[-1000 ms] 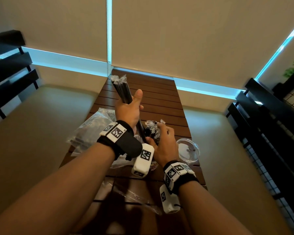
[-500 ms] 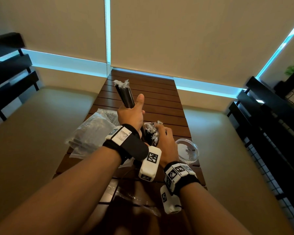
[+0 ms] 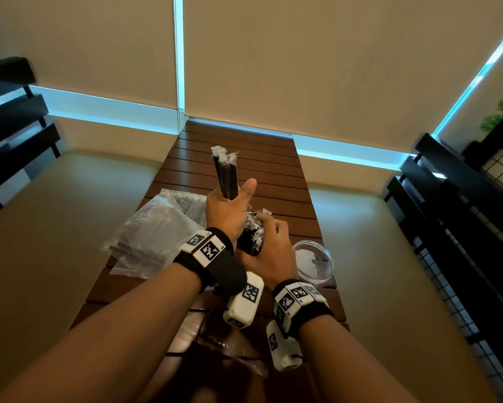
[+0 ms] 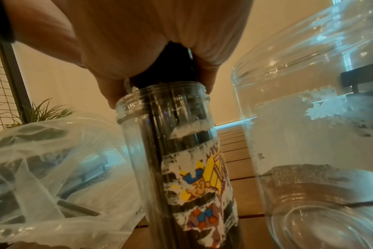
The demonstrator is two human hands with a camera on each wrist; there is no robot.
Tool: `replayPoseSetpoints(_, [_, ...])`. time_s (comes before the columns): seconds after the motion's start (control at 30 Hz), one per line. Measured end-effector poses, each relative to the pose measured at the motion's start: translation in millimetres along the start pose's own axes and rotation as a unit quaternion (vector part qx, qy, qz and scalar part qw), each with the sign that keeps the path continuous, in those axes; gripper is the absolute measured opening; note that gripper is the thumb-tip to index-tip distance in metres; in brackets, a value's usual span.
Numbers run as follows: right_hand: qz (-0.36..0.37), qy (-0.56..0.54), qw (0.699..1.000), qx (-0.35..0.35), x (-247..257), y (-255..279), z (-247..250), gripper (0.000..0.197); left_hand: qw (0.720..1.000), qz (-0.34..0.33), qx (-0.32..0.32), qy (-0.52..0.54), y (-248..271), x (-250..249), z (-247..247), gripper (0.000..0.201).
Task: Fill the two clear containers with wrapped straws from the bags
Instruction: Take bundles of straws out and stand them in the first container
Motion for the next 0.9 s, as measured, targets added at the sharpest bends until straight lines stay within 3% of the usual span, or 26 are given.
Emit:
replayPoseSetpoints(0.23, [-0.034, 0.015, 0.999, -0.022, 3, 2, -1, 0.062, 0.994, 0.014, 0.098, -0.044, 10, 15, -6, 0.034])
replayPoseSetpoints(0.43, [-0.029, 0.029, 0.999, -0.018, 3, 8, 0, 0.068, 0.981, -0.001, 0.165, -0.100, 12, 16, -4, 0.049])
replayPoseSetpoints(0.7, [-0.017, 0.045, 0.999, -0.005, 4, 11, 2, 0.073, 0.969, 0.046, 0.203, -0.132, 18, 29, 3, 0.036])
replayPoseSetpoints(0.8, [-0.027, 0.048, 0.998, 0.001, 3, 9, 1, 0.078, 0.962, -0.022, 0.201, -0.182, 13, 11, 3, 0.028])
replayPoseSetpoints(0.9, [-0.038, 0.056, 0.998, 0.014, 3, 7, 1, 0.084, 0.942, -0.141, 0.204, -0.228, 3, -33, -4, 0.070])
Point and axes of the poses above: each hand's wrist, its own y-axis away from the middle knuckle, its own z-axis out of the back of the hand, x = y × z, the point moved 3 cm from there along -y, towards the middle knuckle, and after that the axes turned 13 degrees about y, right-handed, at the moved point
